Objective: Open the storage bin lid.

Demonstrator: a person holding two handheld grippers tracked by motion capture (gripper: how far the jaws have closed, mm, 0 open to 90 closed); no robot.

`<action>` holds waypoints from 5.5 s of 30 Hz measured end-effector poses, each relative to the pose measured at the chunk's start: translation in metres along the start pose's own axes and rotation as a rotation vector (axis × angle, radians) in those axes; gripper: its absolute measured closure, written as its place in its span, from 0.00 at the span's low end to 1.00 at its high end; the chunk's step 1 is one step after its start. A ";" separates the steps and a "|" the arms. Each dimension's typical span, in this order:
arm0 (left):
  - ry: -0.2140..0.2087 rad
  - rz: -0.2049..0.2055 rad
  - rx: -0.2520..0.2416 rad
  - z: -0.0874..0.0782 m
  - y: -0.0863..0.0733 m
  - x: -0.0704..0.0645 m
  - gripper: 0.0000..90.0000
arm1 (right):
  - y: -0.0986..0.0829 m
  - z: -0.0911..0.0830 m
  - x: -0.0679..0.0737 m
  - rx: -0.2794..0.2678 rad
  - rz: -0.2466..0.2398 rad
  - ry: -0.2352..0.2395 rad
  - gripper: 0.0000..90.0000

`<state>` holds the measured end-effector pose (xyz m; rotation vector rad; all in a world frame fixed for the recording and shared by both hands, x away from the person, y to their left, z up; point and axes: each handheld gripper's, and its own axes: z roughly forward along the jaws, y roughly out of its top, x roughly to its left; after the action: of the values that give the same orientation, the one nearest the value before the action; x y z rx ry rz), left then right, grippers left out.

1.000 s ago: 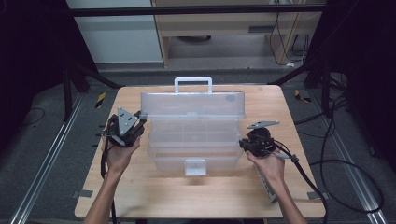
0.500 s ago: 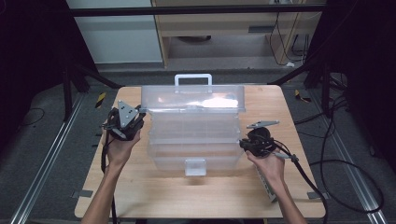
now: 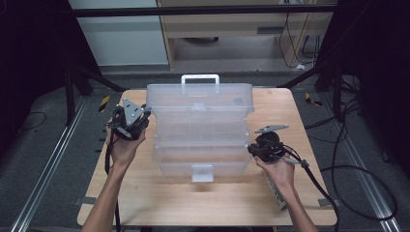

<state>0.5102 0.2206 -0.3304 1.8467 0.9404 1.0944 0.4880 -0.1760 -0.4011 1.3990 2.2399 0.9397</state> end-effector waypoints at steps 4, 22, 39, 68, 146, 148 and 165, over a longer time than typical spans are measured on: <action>0.000 -0.003 0.004 0.003 0.004 0.003 0.88 | 0.000 0.000 0.000 -0.002 0.000 -0.001 0.89; 0.009 -0.013 0.017 0.014 0.013 0.009 0.91 | -0.002 0.002 0.000 -0.005 -0.001 -0.002 0.86; -0.004 -0.040 0.017 0.023 0.021 0.016 0.92 | -0.001 0.004 0.000 0.002 0.001 -0.005 0.84; 0.009 -0.040 0.031 0.042 0.033 0.022 0.91 | -0.002 0.004 -0.002 -0.012 -0.002 0.010 0.85; 0.048 -0.105 0.111 0.121 0.053 0.042 0.88 | -0.002 0.004 -0.003 -0.007 -0.011 0.020 0.84; 0.049 -0.104 0.111 0.122 0.053 0.042 0.88 | -0.002 0.004 -0.003 -0.007 -0.012 0.020 0.84; 0.035 -0.109 0.123 0.129 0.053 0.046 0.88 | -0.002 0.004 -0.002 -0.010 -0.012 0.018 0.84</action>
<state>0.6552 0.2060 -0.3108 1.8557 1.1383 1.0251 0.4903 -0.1773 -0.4058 1.3766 2.2507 0.9621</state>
